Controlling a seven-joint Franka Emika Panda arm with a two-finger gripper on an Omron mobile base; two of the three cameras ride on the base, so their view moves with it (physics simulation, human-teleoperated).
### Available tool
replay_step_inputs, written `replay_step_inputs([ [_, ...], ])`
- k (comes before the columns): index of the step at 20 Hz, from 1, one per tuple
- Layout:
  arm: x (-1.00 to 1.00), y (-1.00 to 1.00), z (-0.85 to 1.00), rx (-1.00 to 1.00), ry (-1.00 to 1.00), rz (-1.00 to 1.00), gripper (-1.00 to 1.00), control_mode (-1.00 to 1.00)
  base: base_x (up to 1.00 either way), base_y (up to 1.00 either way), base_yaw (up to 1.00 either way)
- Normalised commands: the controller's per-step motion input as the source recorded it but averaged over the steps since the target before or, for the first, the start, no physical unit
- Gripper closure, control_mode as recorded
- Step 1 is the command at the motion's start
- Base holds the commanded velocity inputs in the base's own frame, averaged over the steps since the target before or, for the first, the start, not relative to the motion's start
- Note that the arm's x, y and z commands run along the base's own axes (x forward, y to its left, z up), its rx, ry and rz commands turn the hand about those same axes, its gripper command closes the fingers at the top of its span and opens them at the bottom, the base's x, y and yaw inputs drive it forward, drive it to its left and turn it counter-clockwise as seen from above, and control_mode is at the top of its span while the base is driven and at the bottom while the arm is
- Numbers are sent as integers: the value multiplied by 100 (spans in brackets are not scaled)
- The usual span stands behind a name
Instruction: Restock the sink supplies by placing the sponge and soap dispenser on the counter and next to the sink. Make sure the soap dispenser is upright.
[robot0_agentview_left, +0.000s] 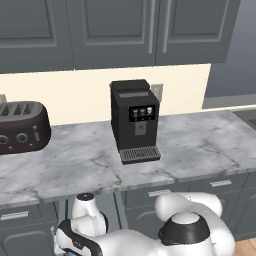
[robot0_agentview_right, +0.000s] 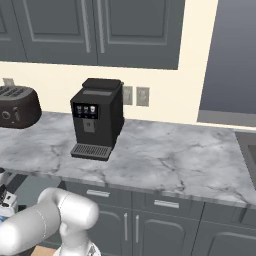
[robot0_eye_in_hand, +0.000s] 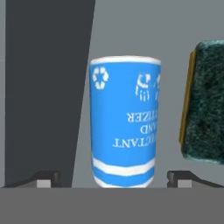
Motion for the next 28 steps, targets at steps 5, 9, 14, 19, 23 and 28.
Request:
replay_step_inputs([
  [5, -1, 0, -14, 0, -1, 0, -100, -100, 0, 0, 0],
  [9, -9, -5, -11, 0, -4, 0, -100, -100, 0, 0, 0],
  [14, -4, -8, -23, 0, -1, 0, -100, -100, 0, 0, 0],
  [19, 0, 0, -41, 0, 0, 0, -100, -100, 0, 0, 0],
  [23, -20, 9, -66, -2, 1, 0, 100, -100, 0, 0, 0],
  [28, -50, 1, -56, -1, 2, 0, 100, -100, 0, 0, 0],
])
